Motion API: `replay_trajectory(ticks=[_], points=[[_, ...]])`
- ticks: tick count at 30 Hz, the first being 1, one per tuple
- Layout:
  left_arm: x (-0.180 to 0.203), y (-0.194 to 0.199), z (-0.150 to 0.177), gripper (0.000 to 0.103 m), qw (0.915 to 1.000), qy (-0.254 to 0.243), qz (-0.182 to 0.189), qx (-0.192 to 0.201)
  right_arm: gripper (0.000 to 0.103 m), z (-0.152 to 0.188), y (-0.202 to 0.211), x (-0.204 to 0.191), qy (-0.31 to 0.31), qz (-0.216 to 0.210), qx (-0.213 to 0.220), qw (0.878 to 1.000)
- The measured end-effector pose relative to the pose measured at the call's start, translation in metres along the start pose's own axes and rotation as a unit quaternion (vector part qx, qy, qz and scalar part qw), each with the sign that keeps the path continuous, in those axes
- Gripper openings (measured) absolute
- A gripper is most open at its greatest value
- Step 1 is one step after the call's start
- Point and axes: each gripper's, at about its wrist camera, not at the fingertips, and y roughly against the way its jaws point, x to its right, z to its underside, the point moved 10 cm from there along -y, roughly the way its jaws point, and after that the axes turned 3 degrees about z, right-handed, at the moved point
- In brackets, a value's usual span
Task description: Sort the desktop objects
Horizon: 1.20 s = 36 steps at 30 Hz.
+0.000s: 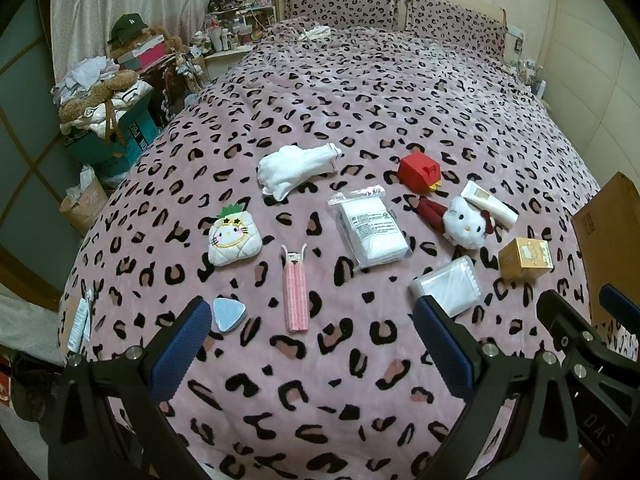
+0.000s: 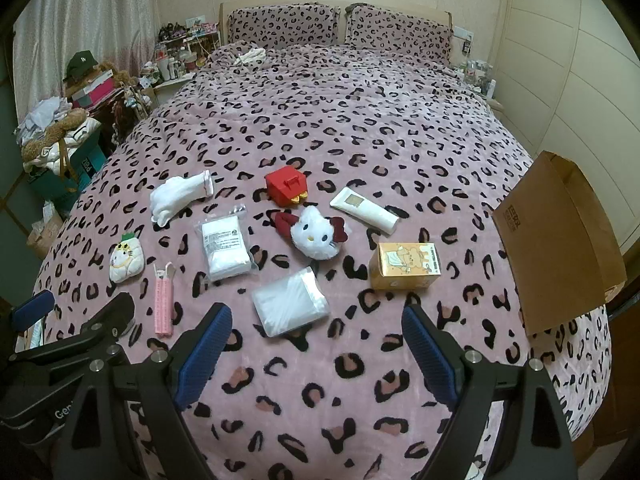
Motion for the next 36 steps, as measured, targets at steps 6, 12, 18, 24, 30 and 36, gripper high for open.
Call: replay_trajectory(ticks=[6,12,18,24,30,36], points=[[0.0001,0.0016,0.0001,0.101,1.0000,0.000,0.000,0.001,0.089,-0.0008,0.0026,0.0000,-0.002,0.002,0.002,1.000],[0.0002,0.0025,0.0003,0.101,1.0000,-0.003,0.002,0.000,0.089,-0.0007,0.0026,0.0000,-0.002,0.002,0.002,1.000],[0.0007,0.0017,0.0003,0.101,1.0000,-0.003,0.002,0.000,0.089,-0.0003,0.0015,0.0003,-0.003,0.002,0.002,1.000],[0.0006,0.0014,0.0004,0.101,1.0000,-0.003,0.002,0.000,0.089,-0.0004,0.0015,0.0007,-0.004,0.001,0.001,1.000],[0.0009,0.0031,0.0005,0.101,1.0000,-0.003,0.001,0.000,0.089,-0.0005,0.0017,0.0008,-0.003,0.001,0.001,1.000],[0.0008,0.0043,0.0007,0.101,1.0000,-0.004,0.002,0.000,0.089,-0.0009,0.0030,0.0010,-0.004,0.002,0.001,1.000]])
